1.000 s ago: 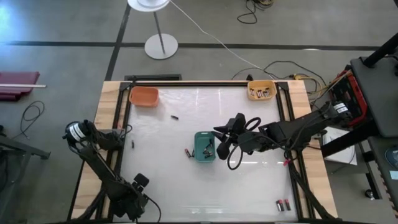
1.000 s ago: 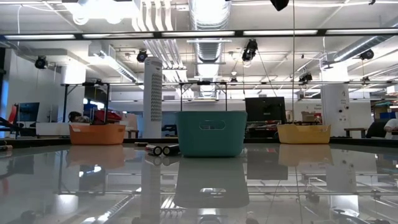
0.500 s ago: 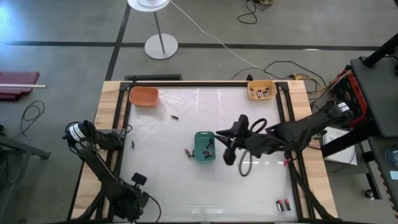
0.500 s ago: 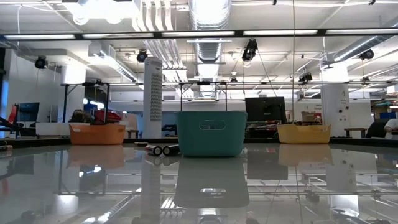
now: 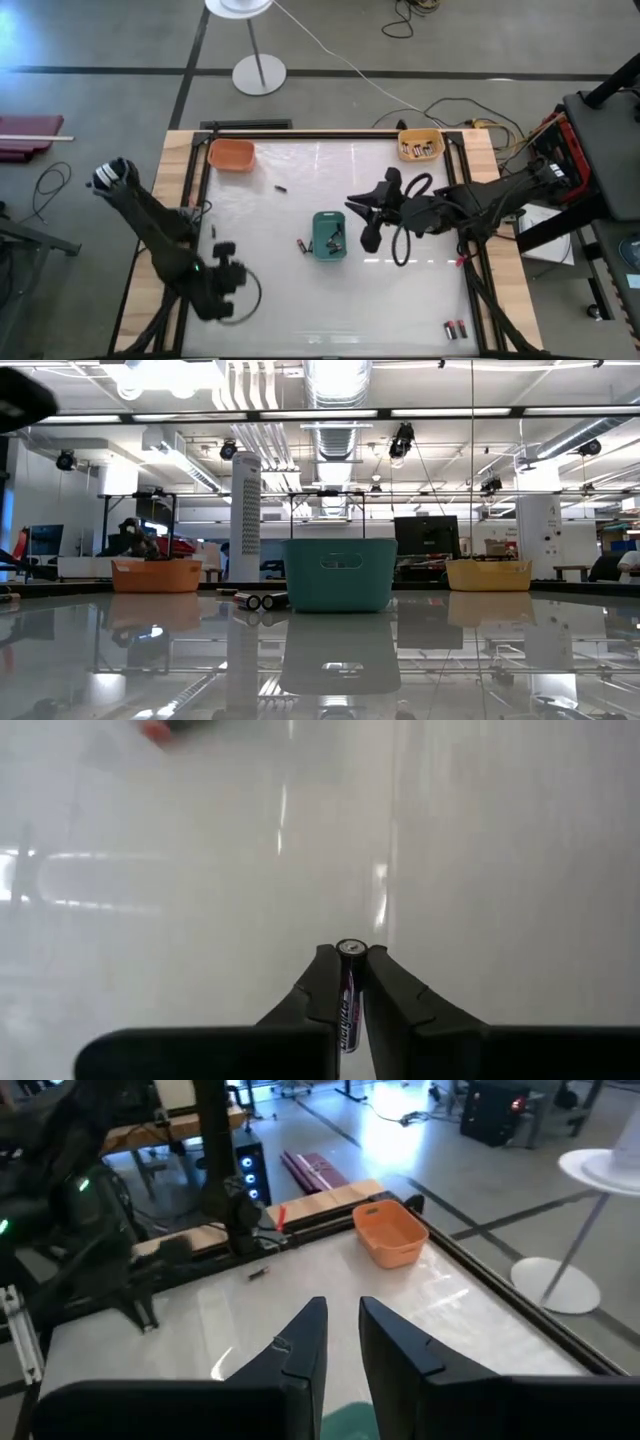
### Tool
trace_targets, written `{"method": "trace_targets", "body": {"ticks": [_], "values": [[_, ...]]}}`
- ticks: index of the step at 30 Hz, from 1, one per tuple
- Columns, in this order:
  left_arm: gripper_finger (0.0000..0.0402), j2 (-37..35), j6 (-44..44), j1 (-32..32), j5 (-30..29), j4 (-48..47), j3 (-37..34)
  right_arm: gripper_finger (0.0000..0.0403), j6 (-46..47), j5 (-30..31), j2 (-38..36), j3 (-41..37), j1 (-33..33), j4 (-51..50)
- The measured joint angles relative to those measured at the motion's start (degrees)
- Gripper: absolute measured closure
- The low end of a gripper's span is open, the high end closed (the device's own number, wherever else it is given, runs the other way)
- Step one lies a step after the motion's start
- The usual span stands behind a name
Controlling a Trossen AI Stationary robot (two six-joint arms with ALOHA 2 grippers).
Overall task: Sort batteries
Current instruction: Put the black battery into the yellow bin
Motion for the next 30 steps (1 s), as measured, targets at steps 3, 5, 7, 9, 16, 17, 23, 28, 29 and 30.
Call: {"method": "trace_targets", "body": {"ticks": [3,5,7,9,16,17,23,28,29,30], "values": [[0.0397,-6.3,1.3,5.0,-4.1,0.9,-0.7,0.0342,-1.0,-4.3,1.3,-0.1,-1.2,-0.2],[0.0397,-10.8,2.8,8.6,-8.4,3.3,-0.9,0.0334,-1.1,-8.2,2.5,-0.3,-2.1,-0.1],[0.0397,-14.8,5.0,12.4,-12.5,7.0,-1.2,0.0324,-1.3,-11.3,3.9,-0.8,-3.0,0.2],[0.0397,-18.5,8.1,16.0,-15.0,13.6,-1.3,0.0314,-1.9,-12.9,5.9,-1.4,-3.4,1.7],[0.0397,-24.5,22.8,26.2,-14.8,38.4,-1.5,0.0276,-3.2,-20.9,14.8,-1.9,-5.3,17.6],[0.0397,-24.6,24.5,27.0,-13.8,41.1,-1.5,0.0271,-3.3,-21.6,16.1,-1.9,-5.7,19.8],[0.0397,-23.9,28.4,28.0,-11.9,48.1,-1.5,0.0249,-3.2,-24.4,18.9,-1.4,-7.4,32.2],[0.0397,-22.2,28.9,27.9,-10.7,53.3,-1.5,0.0236,-6.4,-25.1,18.5,1.2,-8.1,33.0],[0.0397,-21.8,29.6,27.9,-10.5,54.9,-1.5,0.0234,-6.7,-25.1,18.4,1.8,-8.3,33.0],[0.0397,-21.3,30.6,27.9,-10.5,56.3,-1.5,0.0233,-7.2,-25.1,18.3,2.6,-8.4,33.3]]}}
